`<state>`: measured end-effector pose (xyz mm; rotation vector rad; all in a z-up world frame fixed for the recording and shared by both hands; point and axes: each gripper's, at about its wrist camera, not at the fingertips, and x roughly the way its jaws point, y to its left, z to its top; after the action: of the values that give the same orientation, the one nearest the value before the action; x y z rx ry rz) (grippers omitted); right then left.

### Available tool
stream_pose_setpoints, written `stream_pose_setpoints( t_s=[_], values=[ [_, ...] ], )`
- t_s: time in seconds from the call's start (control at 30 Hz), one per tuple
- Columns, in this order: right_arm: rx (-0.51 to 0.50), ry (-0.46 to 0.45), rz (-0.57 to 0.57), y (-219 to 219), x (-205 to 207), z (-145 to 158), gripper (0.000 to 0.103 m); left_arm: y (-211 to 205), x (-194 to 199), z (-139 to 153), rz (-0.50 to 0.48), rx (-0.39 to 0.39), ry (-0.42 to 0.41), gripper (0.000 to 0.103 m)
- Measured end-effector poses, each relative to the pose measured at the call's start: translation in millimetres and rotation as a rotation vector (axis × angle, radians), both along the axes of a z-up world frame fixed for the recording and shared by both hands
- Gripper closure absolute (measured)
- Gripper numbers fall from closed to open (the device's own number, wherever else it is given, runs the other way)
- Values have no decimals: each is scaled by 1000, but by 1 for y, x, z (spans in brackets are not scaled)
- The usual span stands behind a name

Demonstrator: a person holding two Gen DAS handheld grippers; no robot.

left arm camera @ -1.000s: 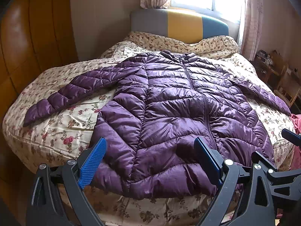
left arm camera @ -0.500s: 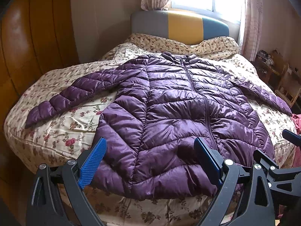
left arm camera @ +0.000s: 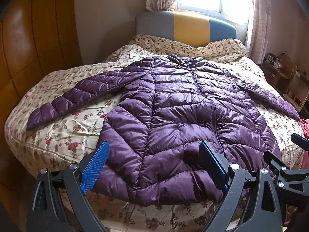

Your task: Fold large clothes

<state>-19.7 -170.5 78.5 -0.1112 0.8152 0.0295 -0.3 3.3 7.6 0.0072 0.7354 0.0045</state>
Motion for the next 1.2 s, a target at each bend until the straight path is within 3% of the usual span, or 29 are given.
stream_pose_setpoints(
  t_s=[0.83,1.07,1.2],
  values=[
    [35,-6,-30,-9,4,-5,2,3,7,-1,8,-2,3,10],
    [52,16,-76,-28,17,-11,2,-2,22,-8,-9,-5,41,10],
    [98,43,-156,-60,35,-18,2,-6,39,-10,-32,-29,73,10]
  ],
)
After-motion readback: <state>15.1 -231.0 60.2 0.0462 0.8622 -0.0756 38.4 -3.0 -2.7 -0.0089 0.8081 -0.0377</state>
